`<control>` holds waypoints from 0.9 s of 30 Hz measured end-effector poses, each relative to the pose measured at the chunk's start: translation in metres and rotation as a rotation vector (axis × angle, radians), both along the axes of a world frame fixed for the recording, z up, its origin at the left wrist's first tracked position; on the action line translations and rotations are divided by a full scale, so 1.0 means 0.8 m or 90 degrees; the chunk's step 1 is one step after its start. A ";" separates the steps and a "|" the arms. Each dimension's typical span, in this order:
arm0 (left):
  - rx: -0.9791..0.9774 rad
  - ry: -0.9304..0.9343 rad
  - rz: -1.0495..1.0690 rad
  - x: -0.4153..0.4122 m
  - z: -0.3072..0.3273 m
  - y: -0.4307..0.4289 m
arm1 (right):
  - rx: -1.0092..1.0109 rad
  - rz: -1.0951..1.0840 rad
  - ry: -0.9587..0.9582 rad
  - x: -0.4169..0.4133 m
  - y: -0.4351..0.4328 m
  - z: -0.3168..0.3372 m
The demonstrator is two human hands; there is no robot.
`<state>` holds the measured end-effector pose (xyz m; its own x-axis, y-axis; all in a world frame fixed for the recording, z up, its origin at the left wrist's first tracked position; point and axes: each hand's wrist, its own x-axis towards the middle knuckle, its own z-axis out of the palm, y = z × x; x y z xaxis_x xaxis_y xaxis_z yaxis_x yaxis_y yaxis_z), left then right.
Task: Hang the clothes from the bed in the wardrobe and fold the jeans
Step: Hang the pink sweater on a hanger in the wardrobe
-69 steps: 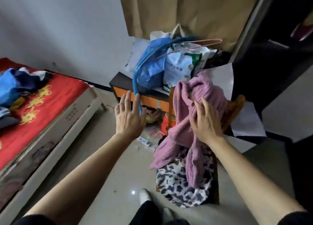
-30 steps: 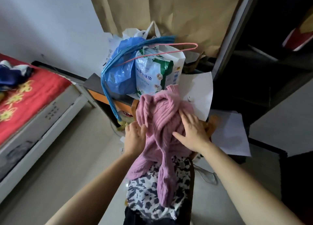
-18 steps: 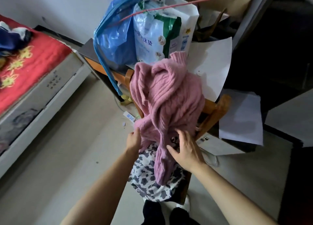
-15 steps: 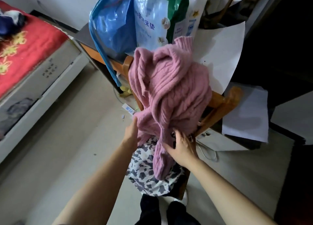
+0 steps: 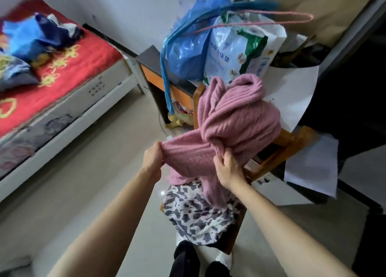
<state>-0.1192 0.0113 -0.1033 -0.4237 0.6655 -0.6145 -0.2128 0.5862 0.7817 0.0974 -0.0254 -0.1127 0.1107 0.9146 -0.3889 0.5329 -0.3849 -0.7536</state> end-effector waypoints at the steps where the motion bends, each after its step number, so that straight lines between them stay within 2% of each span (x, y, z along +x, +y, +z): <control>1: 0.029 0.014 0.041 -0.013 0.030 -0.001 | 0.042 0.022 0.009 -0.016 0.004 0.026; 4: 0.132 0.069 0.113 -0.061 0.131 -0.019 | 0.124 0.084 0.051 -0.065 0.017 0.108; 7: 0.269 0.192 0.139 -0.108 0.227 -0.057 | 0.188 0.141 0.145 -0.099 0.029 0.174; 9: 0.337 0.246 0.204 -0.138 0.281 -0.086 | 0.219 0.209 0.200 -0.124 0.026 0.204; 11: 0.382 0.217 0.291 -0.172 0.324 -0.116 | 0.247 0.286 0.265 -0.158 0.009 0.227; 13: 0.434 0.167 0.375 -0.211 0.356 -0.147 | 0.285 0.343 0.278 -0.198 -0.013 0.247; 16: 0.521 0.092 0.404 -0.257 0.388 -0.191 | 0.314 0.371 0.304 -0.255 -0.042 0.273; 20: 0.527 0.101 0.373 -0.306 0.400 -0.256 | 0.281 0.337 0.282 -0.321 -0.069 0.296; 24: 0.446 0.233 0.324 -0.369 0.403 -0.335 | 0.222 0.275 0.326 -0.400 -0.107 0.315; 25: 0.429 0.270 0.316 -0.383 0.404 -0.355 | 0.209 0.313 0.329 -0.422 -0.120 0.318; 27: 0.421 0.327 0.310 -0.412 0.413 -0.393 | 0.181 0.475 0.321 -0.469 -0.149 0.317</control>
<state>-0.4491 -0.3028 0.2269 -0.8567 0.4910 0.1582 0.1432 -0.0682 0.9873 -0.2781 -0.1444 0.1411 -0.6624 0.7489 0.0180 0.1527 0.1584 -0.9755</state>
